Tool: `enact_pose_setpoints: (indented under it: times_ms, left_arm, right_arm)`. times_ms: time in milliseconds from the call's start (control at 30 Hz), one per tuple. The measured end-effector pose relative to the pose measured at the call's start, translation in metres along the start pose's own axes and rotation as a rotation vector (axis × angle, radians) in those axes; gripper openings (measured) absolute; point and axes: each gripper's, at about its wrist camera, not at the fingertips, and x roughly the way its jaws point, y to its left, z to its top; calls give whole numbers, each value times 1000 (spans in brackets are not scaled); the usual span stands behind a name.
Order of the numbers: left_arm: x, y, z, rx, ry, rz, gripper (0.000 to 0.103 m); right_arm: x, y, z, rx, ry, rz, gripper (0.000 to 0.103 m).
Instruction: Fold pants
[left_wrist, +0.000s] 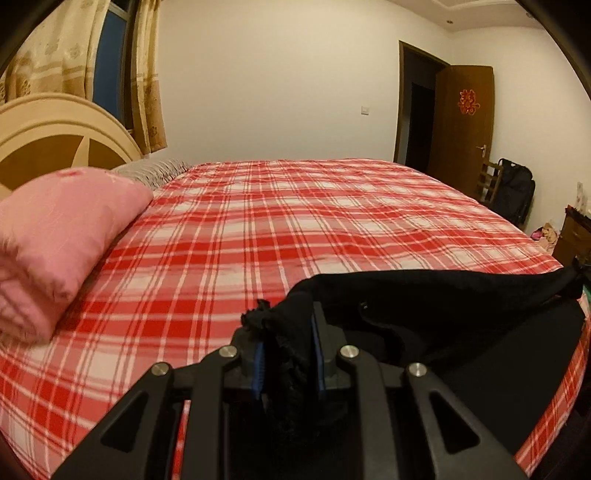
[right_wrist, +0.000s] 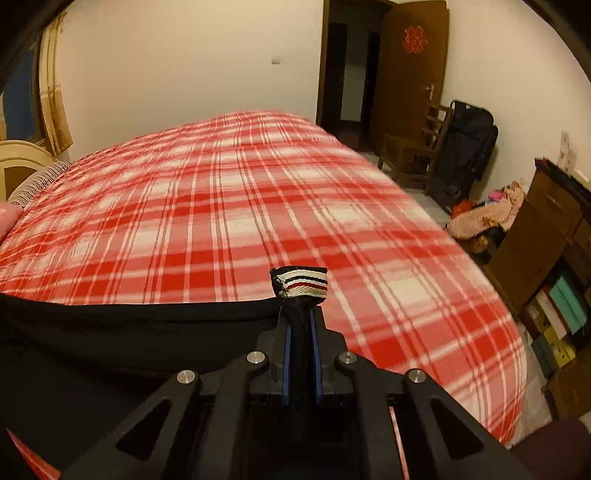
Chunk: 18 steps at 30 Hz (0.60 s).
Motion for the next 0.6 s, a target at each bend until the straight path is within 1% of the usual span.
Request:
enact_pose_setpoints:
  times_ms: [133,267,400,467,533,600]
  left_arm:
    - [-6,2,-23,-14,15,-11,21]
    - [-7,1,-46,-38,34,-29,21]
    - [-13,2,-66,-51,26,-45,22]
    - [-15,0,-75,-15,24,-31,22]
    - [-16,-4,-81,15,23,-23,22]
    - [-19,-3,-83,23,15,-26,23]
  right_arm:
    - [2,-8,-27,23,38,4,9]
    - [10,-12,-47,32,84,0,9]
    - [18,-13,-61,10,132,-1,9]
    - [15,-9,-65,-36,135,-16,10]
    - [9,-9,-67,-58,149,-20,18]
    - [-9,-10,-64,-59,135,-61,36]
